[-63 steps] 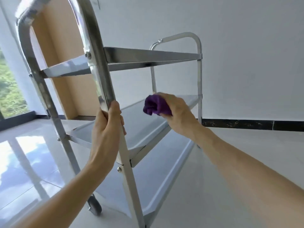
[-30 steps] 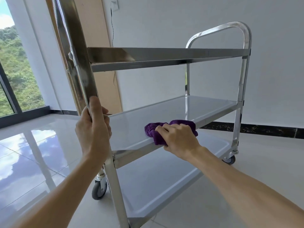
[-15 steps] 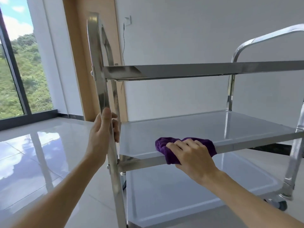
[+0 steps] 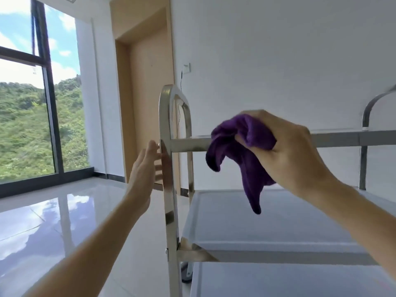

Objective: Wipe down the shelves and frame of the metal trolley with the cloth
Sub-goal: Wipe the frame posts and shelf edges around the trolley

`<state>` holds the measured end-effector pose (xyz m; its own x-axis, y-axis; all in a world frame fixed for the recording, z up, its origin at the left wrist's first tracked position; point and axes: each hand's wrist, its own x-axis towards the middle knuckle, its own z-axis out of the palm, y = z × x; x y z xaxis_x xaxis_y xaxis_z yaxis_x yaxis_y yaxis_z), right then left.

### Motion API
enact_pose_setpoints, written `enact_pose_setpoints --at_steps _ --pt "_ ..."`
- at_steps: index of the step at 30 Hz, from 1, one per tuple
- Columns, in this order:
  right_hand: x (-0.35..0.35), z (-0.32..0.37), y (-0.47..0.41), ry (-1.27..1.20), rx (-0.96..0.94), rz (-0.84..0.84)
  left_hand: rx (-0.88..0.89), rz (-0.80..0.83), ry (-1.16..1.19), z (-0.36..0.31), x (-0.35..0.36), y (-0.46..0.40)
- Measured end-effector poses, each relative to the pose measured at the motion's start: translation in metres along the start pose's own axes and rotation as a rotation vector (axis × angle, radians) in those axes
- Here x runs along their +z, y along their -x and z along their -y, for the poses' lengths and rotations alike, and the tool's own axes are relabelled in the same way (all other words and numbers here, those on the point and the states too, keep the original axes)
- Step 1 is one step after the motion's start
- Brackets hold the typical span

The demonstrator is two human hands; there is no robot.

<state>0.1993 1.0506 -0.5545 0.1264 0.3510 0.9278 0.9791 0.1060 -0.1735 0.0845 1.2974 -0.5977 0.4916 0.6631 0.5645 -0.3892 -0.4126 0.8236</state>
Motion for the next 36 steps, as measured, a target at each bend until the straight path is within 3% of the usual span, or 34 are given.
enact_pose_setpoints --at_steps 6,10,12,15,16,21,25,28,32,36 --pt "-0.004 0.018 -0.112 0.392 -0.046 0.049 0.087 0.019 -0.101 -0.069 0.006 -0.054" --pt "0.019 0.009 -0.131 0.643 -0.029 0.062 0.081 0.007 -0.118 -0.084 0.010 -0.072" --pt "0.040 0.007 -0.120 0.646 0.036 0.267 0.048 -0.003 -0.104 -0.086 0.015 -0.075" --pt "0.066 0.007 -0.091 0.620 0.155 0.802 -0.013 -0.013 -0.040 -0.086 0.024 -0.079" --pt "0.070 0.006 -0.085 0.622 0.151 0.873 -0.017 -0.021 -0.019 -0.085 0.026 -0.081" --pt "0.075 -0.003 -0.088 0.473 0.141 0.771 0.007 -0.087 -0.018 -0.074 0.033 -0.089" --pt "0.095 0.002 -0.075 0.706 0.011 0.631 0.045 -0.186 -0.038 -0.064 0.042 -0.093" --pt "0.095 -0.005 -0.064 0.729 -0.067 0.520 0.173 -0.244 -0.190 -0.056 0.042 -0.095" --pt "0.051 -0.033 -0.053 0.763 -0.049 0.473 0.293 -0.293 -0.274 -0.050 0.044 -0.096" --pt "-0.010 -0.065 -0.034 0.825 0.064 0.414 0.295 -0.264 -0.225 -0.049 0.047 -0.096"
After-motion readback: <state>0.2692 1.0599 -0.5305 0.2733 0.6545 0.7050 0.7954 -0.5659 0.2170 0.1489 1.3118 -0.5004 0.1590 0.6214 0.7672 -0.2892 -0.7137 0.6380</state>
